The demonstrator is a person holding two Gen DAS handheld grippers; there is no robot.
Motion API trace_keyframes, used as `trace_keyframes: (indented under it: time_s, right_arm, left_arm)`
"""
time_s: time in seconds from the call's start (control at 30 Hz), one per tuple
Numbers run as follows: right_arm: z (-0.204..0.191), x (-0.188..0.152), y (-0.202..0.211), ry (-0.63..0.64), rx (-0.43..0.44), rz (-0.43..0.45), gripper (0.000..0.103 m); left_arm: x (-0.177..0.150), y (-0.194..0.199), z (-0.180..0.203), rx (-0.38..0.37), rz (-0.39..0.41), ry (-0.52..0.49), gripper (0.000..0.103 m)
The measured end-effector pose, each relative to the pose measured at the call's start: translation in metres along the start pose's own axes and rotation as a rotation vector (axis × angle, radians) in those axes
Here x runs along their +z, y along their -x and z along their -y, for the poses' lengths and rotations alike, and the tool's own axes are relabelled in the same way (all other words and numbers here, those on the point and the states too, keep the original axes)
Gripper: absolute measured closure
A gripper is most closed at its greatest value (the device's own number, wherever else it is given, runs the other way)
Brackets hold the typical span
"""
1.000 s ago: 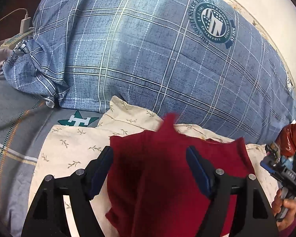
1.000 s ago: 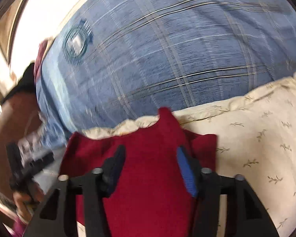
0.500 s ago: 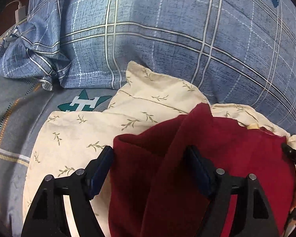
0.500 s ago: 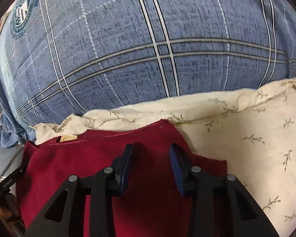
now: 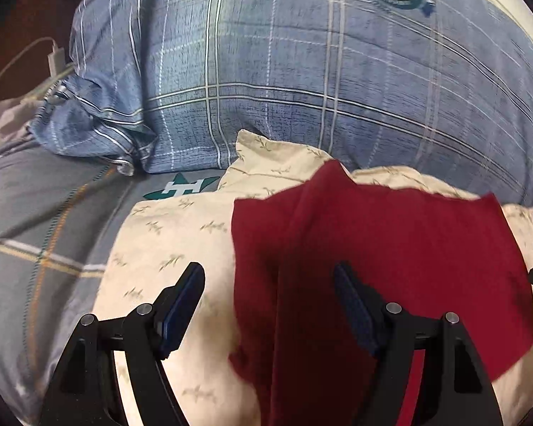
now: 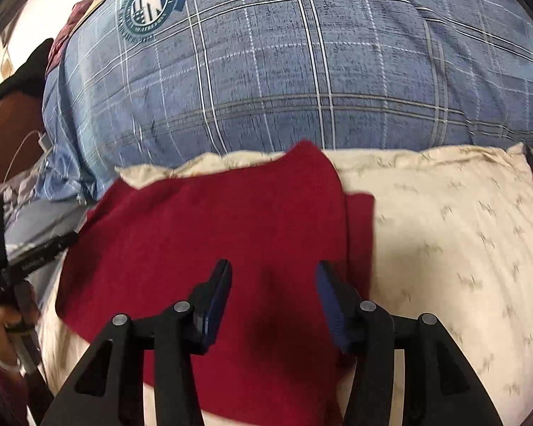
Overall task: Fold small clothes
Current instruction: 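Fold the hem over toward the collar and open both tools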
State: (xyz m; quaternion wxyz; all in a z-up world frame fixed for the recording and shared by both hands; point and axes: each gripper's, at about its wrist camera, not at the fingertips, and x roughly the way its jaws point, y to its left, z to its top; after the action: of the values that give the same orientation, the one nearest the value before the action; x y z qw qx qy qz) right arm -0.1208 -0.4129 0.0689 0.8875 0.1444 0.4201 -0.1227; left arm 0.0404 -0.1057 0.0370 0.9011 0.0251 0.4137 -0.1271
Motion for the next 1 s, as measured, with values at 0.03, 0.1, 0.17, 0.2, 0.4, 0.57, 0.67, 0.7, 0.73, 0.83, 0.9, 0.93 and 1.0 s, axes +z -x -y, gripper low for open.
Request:
trace_keyframes:
  time_s: [0.03, 0.1, 0.17, 0.2, 0.4, 0.57, 0.67, 0.7, 0.73, 0.83, 0.9, 0.93, 1.0]
  right_arm:
    - [-0.004, -0.005, -0.001, 0.006, -0.014, -0.004, 0.052]
    - [-0.006, -0.013, -0.007, 0.001, -0.061, -0.024, 0.054]
    - [0.0, -0.021, -0.021, -0.007, -0.082, -0.078, 0.054]
    - [0.002, -0.023, -0.02, 0.002, -0.084, -0.069, 0.055]
    - [-0.016, -0.014, 0.002, -0.003, -0.048, -0.052, 0.051]
    - [-0.044, -0.011, 0.004, 0.031, -0.025, -0.052, 0.051]
    - [-0.064, -0.004, -0.002, 0.052, -0.004, -0.065, 0.05]
    - [-0.071, -0.001, -0.005, 0.065, 0.002, -0.068, 0.05]
    - [-0.077, 0.002, -0.007, 0.077, 0.009, -0.067, 0.05]
    - [-0.105, 0.016, -0.014, 0.129, 0.044, -0.052, 0.051]
    - [-0.124, 0.024, -0.021, 0.153, 0.045, -0.04, 0.051]
    - [-0.132, 0.027, -0.024, 0.161, 0.056, -0.044, 0.051]
    - [-0.151, 0.031, -0.034, 0.179, 0.086, -0.059, 0.051]
  left_arm:
    - [-0.005, 0.007, 0.0, 0.004, 0.005, -0.008, 0.029]
    - [-0.015, 0.021, 0.0, 0.014, 0.016, -0.015, 0.029]
    - [-0.023, 0.033, 0.0, 0.024, 0.028, -0.012, 0.029]
    - [-0.027, 0.039, 0.001, 0.025, 0.033, -0.014, 0.029]
    - [-0.049, 0.063, 0.007, 0.042, 0.053, -0.025, 0.029]
    - [-0.058, 0.065, 0.002, -0.036, 0.01, 0.034, 0.029]
    - [-0.059, 0.063, -0.002, -0.056, -0.004, 0.055, 0.029]
    - [-0.059, 0.061, -0.004, -0.056, -0.006, 0.06, 0.029]
    - [-0.058, 0.06, -0.007, -0.059, -0.01, 0.068, 0.029]
    - [-0.055, 0.054, -0.014, -0.059, -0.015, 0.085, 0.029]
    - [-0.055, 0.052, -0.019, -0.052, -0.014, 0.091, 0.029]
    - [-0.054, 0.05, -0.021, -0.054, -0.014, 0.092, 0.029]
    - [-0.053, 0.044, -0.022, -0.055, -0.016, 0.096, 0.029]
